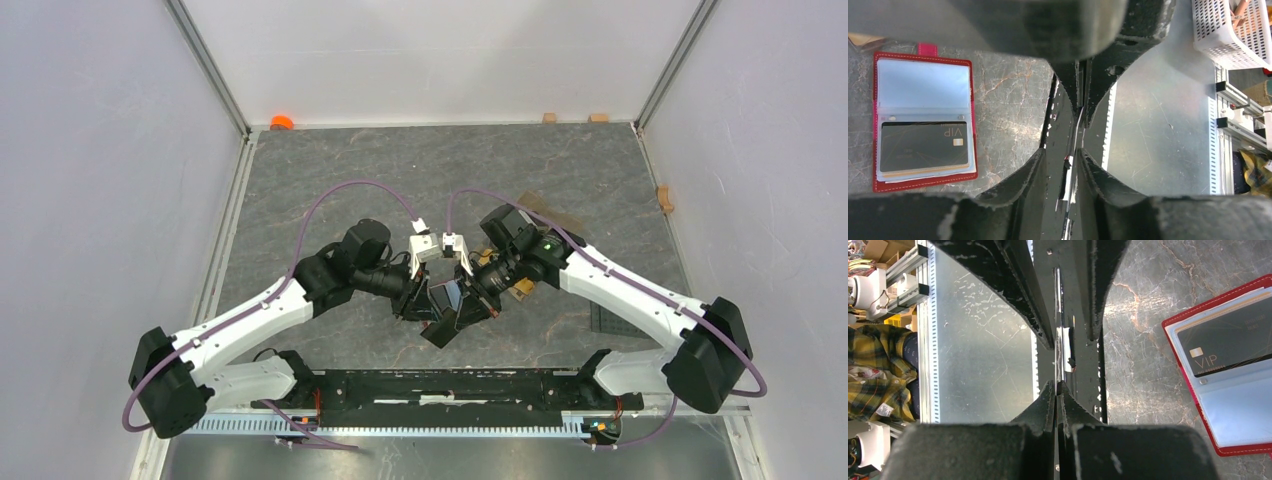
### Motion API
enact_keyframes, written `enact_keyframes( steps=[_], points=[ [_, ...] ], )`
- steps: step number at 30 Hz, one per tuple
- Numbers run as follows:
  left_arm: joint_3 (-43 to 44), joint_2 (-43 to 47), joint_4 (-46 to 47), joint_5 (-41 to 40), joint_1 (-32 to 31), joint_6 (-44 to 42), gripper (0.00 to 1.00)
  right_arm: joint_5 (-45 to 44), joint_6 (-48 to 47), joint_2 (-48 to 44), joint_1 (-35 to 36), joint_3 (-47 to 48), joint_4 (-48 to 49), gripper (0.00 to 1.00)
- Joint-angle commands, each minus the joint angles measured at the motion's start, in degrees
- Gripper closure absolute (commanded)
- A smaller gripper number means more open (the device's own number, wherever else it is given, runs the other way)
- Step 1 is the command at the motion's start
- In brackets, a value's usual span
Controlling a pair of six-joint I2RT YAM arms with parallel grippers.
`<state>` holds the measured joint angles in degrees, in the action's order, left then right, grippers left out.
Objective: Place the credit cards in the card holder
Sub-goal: Insert the credit card into the card holder.
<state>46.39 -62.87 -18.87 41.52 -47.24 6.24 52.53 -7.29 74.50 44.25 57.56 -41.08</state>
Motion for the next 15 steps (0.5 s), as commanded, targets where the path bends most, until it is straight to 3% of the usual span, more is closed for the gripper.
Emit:
enact_keyframes(
  steps=[1,5,15],
  points=[
    [-0.2,0.8,-2.7,1.3,-0.9,-0.1,0.6,1.8,0.3,-3.4,0.3,2.2,5.4,1.0],
    [-1.1,2.2,-2.5,1.8,-0.8,0.5,0.5,2.1,0.2,-4.0,0.3,2.0,5.6,1.0],
    [-2.5,4.5,-1.7,2.2,-0.8,1.7,0.51,3.4,0.8,-4.2,0.3,2.3,6.5,1.0]
  ],
)
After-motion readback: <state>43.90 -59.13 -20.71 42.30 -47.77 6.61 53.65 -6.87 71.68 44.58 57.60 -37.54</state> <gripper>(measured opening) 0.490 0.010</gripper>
